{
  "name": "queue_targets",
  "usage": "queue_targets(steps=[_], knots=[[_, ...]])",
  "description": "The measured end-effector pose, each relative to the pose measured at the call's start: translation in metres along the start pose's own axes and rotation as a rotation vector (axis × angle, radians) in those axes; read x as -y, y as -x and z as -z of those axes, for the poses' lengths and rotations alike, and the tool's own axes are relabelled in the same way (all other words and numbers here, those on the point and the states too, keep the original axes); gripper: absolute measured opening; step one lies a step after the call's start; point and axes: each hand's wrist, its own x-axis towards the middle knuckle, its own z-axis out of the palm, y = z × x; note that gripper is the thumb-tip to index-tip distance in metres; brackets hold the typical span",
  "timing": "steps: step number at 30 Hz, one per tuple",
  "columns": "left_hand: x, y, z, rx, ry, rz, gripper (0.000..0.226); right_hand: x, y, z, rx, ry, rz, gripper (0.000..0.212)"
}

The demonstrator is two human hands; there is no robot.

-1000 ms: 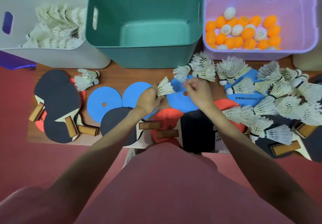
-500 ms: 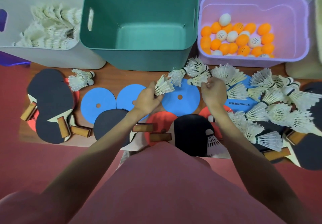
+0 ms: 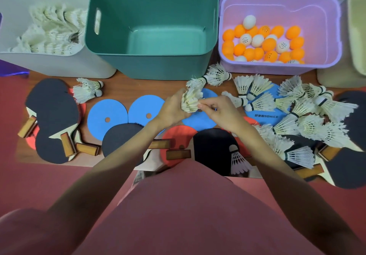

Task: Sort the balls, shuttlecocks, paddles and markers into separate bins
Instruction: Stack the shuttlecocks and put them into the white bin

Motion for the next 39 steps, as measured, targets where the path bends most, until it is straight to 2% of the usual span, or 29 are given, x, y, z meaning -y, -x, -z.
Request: queue_targets(steps=[3,6,8,10,13,19,22,24,26,29,32,34,37,39], knots=[[0.001,0.002,0.001,-0.055,0.103,0.043,0.038,0.005,-0.007,0.005,-0.03,-0.112,-0.024,0.026],[0.005,0.004,0.004,-0.116,0.179,0.078,0.036,-0.006,-0.025,0.013,-0.339,-0.03,-0.133,0.036],[0.003,0.007,0.007,-0.132,0.206,0.085,0.037,-0.018,-0.039,0.02,-0.459,0.096,-0.268,0.046],[0.0,0.01,0.009,-0.142,0.224,0.078,0.041,-0.027,-0.051,0.025,-0.422,0.203,-0.397,0.055],[-0.001,0.014,0.01,-0.152,0.269,0.07,0.035,-0.034,-0.065,0.026,-0.337,0.292,-0.512,0.053],[0.004,0.02,0.009,-0.188,0.276,0.103,0.046,-0.034,-0.058,0.029,-0.368,0.337,-0.514,0.038],[0.011,0.022,0.009,-0.177,0.278,0.129,0.045,-0.013,-0.037,0.035,-0.42,0.116,-0.351,0.038],[0.01,0.023,0.008,-0.155,0.292,0.14,0.045,0.005,-0.021,0.04,-0.336,-0.148,-0.251,0.036],[0.006,0.022,0.007,-0.138,0.287,0.131,0.045,0.017,-0.008,0.043,-0.192,-0.302,-0.242,0.035],[-0.003,0.021,0.004,-0.096,0.278,0.096,0.046,0.022,0.002,0.037,-0.038,-0.289,-0.251,0.041],[-0.009,0.019,-0.001,-0.031,0.271,0.031,0.047,0.017,0.004,0.02,0.013,-0.078,-0.238,0.039],[-0.013,0.02,-0.003,0.027,0.291,-0.004,0.052,0.016,0.007,0.01,0.039,-0.062,-0.238,0.034],[-0.012,0.021,-0.005,0.054,0.379,0.015,0.054,0.016,0.013,0.007,0.02,-0.153,-0.254,0.045],[-0.01,0.022,-0.004,0.035,0.417,0.045,0.053,0.012,0.016,0.013,-0.071,-0.264,-0.325,0.046]])
